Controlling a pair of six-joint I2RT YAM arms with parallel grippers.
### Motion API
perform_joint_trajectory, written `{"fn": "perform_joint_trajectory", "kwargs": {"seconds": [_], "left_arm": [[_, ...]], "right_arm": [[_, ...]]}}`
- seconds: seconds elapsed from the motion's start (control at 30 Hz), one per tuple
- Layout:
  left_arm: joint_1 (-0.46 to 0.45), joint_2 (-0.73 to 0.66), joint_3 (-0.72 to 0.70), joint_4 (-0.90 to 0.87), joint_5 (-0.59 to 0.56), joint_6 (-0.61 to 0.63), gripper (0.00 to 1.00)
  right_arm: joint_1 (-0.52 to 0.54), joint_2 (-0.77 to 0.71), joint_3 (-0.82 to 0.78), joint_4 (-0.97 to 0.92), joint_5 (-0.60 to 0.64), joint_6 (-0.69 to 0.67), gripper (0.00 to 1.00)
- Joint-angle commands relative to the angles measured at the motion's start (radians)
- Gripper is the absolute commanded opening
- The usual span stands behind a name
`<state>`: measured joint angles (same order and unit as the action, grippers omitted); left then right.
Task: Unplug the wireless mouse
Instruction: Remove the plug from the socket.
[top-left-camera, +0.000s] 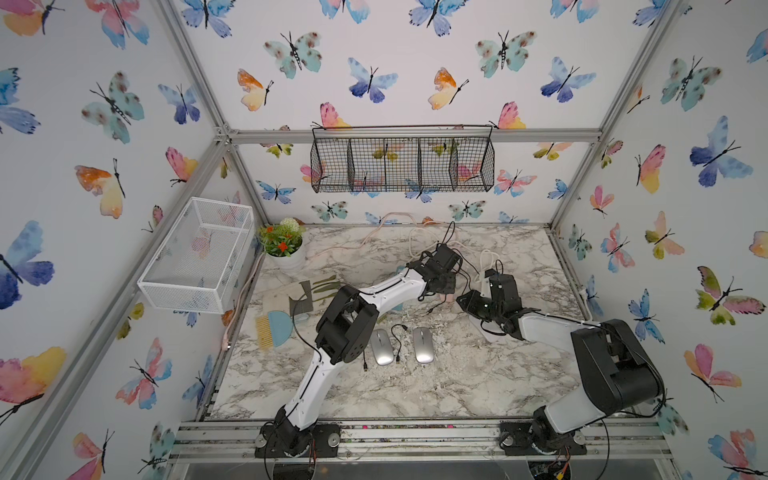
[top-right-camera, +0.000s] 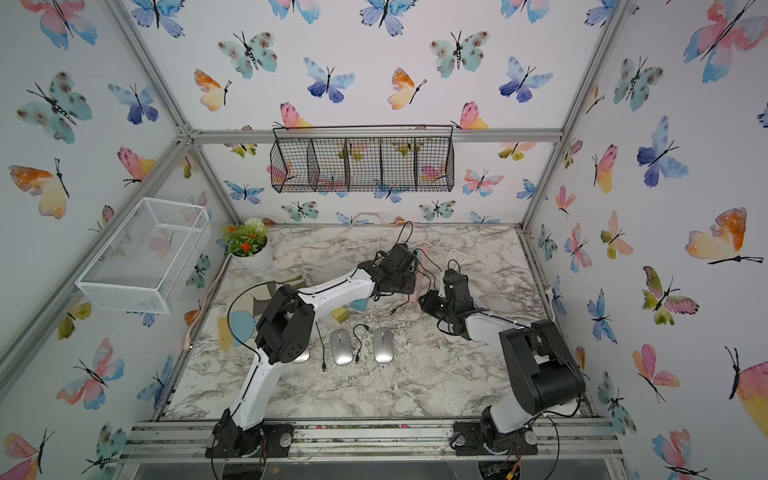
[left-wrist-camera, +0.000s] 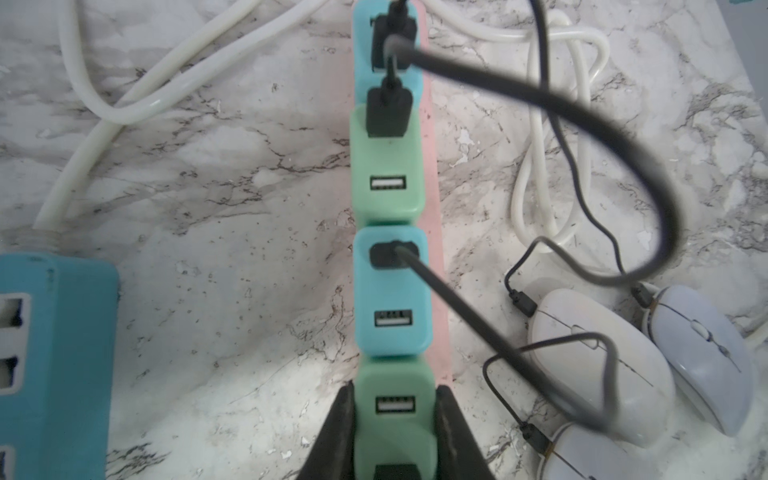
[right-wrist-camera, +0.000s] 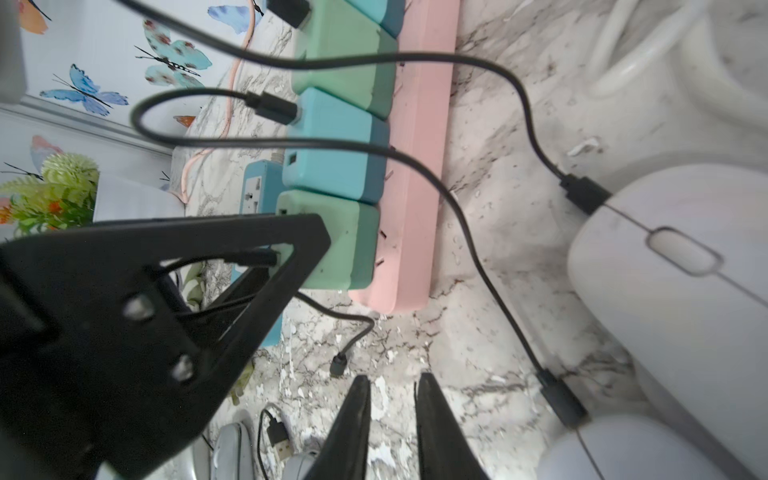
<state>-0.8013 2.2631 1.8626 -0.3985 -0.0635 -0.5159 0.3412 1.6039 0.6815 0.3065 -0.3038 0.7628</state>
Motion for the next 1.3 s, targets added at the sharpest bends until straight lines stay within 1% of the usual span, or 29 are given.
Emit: {"fn": "perform_joint_trajectory", "kwargs": {"seconds": [0.0,0.17,0.3,0.4,0.5,0.63,0.83,0.9,1.1,1.27], "left_arm": [[0.028,-0.052,-0.054,0.020,0.122,-0.014,0.00],[0.077,-0.108,-0.179,0.141,0.244,-0.040,0.00],[0.113,-0.134,-0.255,0.213,0.320,-0.062,0.00],[0.122,-0.143,-0.279,0.229,0.335,-0.062,0.00],[0.127,-0.144,-0.294,0.243,0.350,-0.068,0.00],[0.128,-0.139,-0.298,0.245,0.357,-0.070,0.00],[0.128,-0.135,-0.296,0.245,0.365,-0.071,0.00],[0.128,-0.133,-0.298,0.245,0.365,-0.072,0.00],[0.127,-0.134,-0.299,0.247,0.374,-0.073,0.00],[0.127,-0.133,-0.301,0.248,0.378,-0.073,0.00]], "right_arm": [[-0.001,0.044,0.031,0.076,-0.022,0.041,0.26],[-0.002,0.096,0.045,0.124,-0.046,0.050,0.30],[-0.004,0.129,0.043,0.186,-0.078,0.059,0.41],[-0.004,0.157,0.052,0.191,-0.072,0.073,0.42],[-0.005,0.186,0.062,0.222,-0.100,0.083,0.42],[-0.005,0.217,0.070,0.272,-0.139,0.096,0.45],[-0.007,0.254,0.074,0.313,-0.158,0.114,0.45],[-0.007,0.263,0.073,0.329,-0.167,0.119,0.47],[-0.007,0.286,0.085,0.325,-0.170,0.115,0.55],[-0.008,0.295,0.103,0.288,-0.146,0.096,0.55]]}}
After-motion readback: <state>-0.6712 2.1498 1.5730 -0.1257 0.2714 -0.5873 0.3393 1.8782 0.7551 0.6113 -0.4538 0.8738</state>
